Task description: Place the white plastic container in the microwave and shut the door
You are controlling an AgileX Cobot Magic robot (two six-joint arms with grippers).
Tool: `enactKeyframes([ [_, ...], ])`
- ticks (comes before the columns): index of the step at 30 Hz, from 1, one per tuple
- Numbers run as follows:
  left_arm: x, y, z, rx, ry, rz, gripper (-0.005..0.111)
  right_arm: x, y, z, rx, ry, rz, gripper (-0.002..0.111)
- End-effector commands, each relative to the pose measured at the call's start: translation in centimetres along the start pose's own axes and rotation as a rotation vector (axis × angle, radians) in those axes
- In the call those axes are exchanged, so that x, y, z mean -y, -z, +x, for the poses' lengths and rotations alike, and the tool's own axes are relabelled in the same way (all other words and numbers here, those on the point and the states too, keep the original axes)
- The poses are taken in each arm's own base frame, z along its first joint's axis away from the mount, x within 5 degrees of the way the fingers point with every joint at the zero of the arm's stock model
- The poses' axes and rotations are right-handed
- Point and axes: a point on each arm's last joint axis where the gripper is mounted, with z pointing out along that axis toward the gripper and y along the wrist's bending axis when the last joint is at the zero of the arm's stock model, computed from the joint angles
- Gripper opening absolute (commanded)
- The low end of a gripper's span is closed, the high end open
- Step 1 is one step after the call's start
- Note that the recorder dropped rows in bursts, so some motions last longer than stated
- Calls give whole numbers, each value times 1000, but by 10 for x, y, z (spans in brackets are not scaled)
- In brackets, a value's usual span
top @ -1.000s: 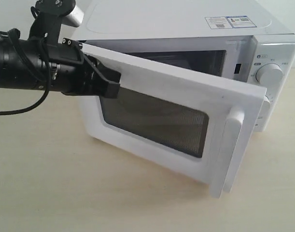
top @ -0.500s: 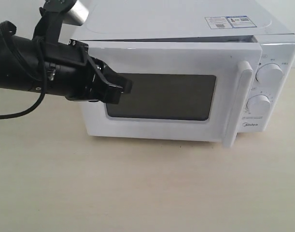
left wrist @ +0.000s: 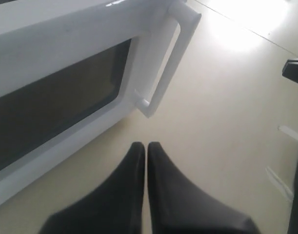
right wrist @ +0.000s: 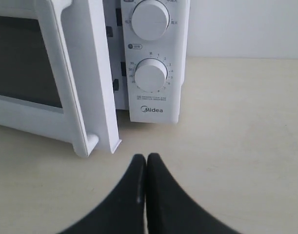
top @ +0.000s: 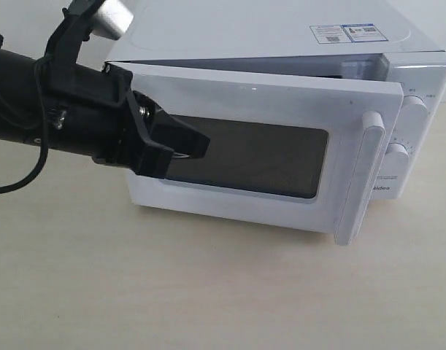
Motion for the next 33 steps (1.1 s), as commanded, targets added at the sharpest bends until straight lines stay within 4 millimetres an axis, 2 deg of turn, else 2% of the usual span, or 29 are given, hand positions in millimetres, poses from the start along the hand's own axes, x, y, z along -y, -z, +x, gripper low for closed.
enactKeyframes([
  [1,5,2,2,-40,-35,35,4,0,1,-5,59,42,2,0],
  [5,8,2,3,-55,-19,70,4,-4,4,-27,296,-5,-48,0],
  [9,10,7,2,-47,6,69,4,-5,16,-50,571,-294,-147,0],
  [12,13,12,0,-40,-12,71,4,-5,26,-63,743,-416,-225,0],
  [18,18,21,-2,-19,-9,66,4,-4,47,-79,1029,-414,-300,0],
  [19,19,23,-2,-15,-11,64,4,-5,48,-80,1036,-414,-304,0],
  [24,19,26,2,0,-9,35,4,-8,57,-114,744,-416,-253,0],
  [28,17,25,1,11,-8,14,4,-8,58,-141,516,-495,-191,0],
  [30,17,25,1,15,-6,9,4,-7,52,-148,385,-475,-137,0],
  [32,16,25,0,18,-6,5,4,-7,44,-146,235,-475,-90,0],
  [33,16,25,0,18,-6,5,4,-10,31,-139,54,-527,-73,0],
])
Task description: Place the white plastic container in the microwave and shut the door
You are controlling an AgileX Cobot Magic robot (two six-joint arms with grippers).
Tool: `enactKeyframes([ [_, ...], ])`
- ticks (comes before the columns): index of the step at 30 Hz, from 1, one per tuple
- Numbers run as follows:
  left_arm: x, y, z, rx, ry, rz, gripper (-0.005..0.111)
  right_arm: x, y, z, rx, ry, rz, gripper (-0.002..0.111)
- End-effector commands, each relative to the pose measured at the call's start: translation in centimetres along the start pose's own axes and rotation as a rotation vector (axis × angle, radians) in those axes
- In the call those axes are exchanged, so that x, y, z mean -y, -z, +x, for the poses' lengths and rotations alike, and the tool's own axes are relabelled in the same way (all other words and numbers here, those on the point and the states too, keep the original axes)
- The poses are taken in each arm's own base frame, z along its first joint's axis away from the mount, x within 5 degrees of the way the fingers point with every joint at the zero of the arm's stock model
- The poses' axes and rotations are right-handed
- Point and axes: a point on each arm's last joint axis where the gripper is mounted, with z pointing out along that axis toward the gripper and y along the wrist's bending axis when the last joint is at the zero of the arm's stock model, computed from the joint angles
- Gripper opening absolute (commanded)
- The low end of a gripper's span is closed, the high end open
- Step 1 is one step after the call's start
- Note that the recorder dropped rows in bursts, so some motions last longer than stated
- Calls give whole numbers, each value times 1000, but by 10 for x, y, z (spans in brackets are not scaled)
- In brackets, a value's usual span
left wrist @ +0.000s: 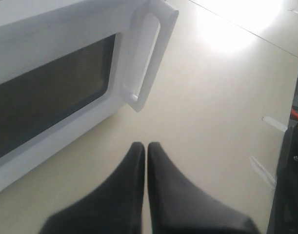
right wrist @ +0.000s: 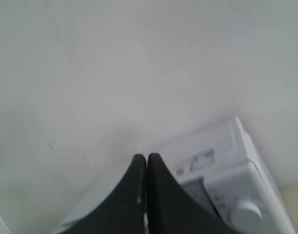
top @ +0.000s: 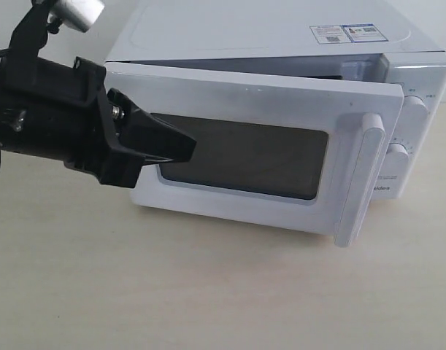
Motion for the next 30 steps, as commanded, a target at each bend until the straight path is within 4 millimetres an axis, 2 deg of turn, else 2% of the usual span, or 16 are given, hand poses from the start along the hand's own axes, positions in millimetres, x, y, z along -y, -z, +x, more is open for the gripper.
enactKeyframes([
  [1,0,1,0,10,10,-11,4,9,-20,24,-416,-63,213,0],
  [4,1,1,0,7,10,-8,4,13,-31,48,-670,-132,270,0],
  [6,1,1,0,4,14,-3,4,15,-36,56,-756,-161,307,0],
  [8,1,1,1,2,14,1,4,17,-41,59,-772,-160,322,0],
  [10,2,1,1,-2,16,7,4,21,-43,58,-768,-64,334,0],
  [13,2,1,1,0,16,5,4,21,-45,55,-731,-34,309,0],
  [15,2,1,1,0,16,5,4,10,-49,51,-719,56,163,0],
  [18,3,1,2,-12,28,23,4,-19,-53,49,-710,107,-185,0],
  [20,4,1,2,-14,28,27,4,-26,-61,54,-728,93,-296,0],
  [23,4,1,2,-11,30,25,4,-19,-76,64,-777,80,-256,0],
  [28,3,1,1,0,63,17,4,-3,-107,74,-734,39,-132,0],
  [30,3,2,1,0,70,19,4,-2,-117,80,-729,56,-173,0],
])
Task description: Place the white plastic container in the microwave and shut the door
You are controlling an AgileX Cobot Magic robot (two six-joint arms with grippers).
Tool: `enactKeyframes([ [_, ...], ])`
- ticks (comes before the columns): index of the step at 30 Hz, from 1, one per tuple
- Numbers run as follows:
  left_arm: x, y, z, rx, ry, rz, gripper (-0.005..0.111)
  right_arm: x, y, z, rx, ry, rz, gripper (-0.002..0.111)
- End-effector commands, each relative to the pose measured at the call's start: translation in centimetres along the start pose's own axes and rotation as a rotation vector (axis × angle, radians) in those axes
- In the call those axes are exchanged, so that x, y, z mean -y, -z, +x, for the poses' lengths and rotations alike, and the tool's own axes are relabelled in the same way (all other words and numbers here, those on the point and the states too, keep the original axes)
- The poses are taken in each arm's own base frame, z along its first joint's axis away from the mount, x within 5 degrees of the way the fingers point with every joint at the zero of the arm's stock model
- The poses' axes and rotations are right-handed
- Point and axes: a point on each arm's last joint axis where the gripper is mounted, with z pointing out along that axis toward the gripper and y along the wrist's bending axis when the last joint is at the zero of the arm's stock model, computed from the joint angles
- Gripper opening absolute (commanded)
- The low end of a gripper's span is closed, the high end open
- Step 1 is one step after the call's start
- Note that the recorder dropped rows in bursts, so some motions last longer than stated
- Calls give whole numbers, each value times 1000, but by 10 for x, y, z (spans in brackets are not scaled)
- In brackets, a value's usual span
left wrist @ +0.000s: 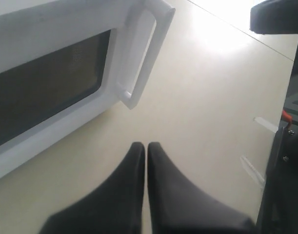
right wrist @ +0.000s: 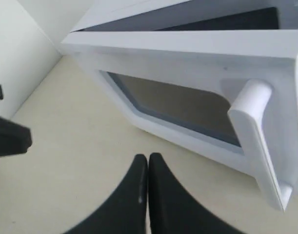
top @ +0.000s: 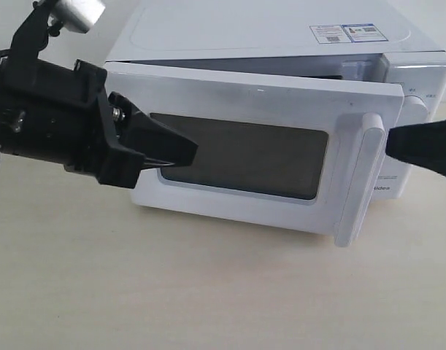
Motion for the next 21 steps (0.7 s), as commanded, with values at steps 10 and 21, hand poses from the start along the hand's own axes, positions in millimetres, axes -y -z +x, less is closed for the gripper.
enactKeyframes([
  [10,26,32,5,90,20,45,4,-16,-41,-2,86,141,1,0],
  [21,44,63,24,198,-27,14,4,-37,-71,29,232,198,261,0],
])
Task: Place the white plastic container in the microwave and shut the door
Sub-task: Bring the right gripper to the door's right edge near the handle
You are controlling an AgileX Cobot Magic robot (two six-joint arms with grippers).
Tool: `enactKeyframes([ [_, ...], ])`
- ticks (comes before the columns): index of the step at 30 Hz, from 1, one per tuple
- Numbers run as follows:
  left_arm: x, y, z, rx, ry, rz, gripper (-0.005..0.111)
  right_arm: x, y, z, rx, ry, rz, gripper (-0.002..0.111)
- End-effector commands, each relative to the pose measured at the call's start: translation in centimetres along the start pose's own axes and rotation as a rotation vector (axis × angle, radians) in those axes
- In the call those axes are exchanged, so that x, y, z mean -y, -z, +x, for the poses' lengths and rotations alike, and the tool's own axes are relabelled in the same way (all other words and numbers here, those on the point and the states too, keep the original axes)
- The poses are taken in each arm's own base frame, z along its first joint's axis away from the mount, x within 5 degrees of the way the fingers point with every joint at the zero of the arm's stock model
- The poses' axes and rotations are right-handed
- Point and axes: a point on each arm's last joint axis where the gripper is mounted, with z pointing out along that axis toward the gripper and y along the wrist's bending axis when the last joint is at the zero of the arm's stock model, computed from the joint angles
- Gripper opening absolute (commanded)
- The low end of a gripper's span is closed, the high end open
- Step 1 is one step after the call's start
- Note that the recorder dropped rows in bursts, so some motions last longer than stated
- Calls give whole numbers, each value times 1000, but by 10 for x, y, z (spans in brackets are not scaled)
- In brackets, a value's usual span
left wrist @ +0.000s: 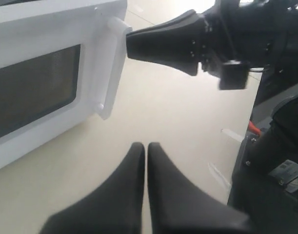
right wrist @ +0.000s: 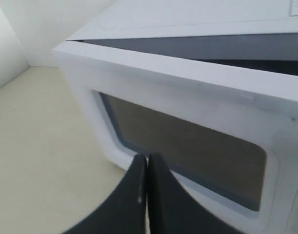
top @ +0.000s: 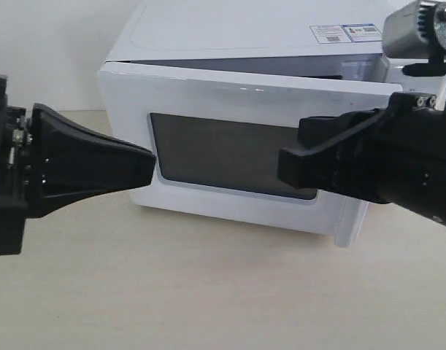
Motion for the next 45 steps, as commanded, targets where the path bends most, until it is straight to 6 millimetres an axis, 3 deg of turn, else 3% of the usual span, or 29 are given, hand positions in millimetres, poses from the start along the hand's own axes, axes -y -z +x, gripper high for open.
enactKeyframes([
  [1,6,12,-3,74,-11,-25,4,5,-8,13,76,-7,142,0],
  [7,7,14,-3,87,-16,-34,4,-4,-27,28,149,5,109,0],
  [30,6,13,0,78,-8,-32,4,15,-59,45,367,48,364,0],
  [36,6,13,0,78,-8,-32,4,29,-67,43,360,6,372,0],
  [45,6,13,0,78,-8,-32,4,24,-70,36,393,17,330,0],
])
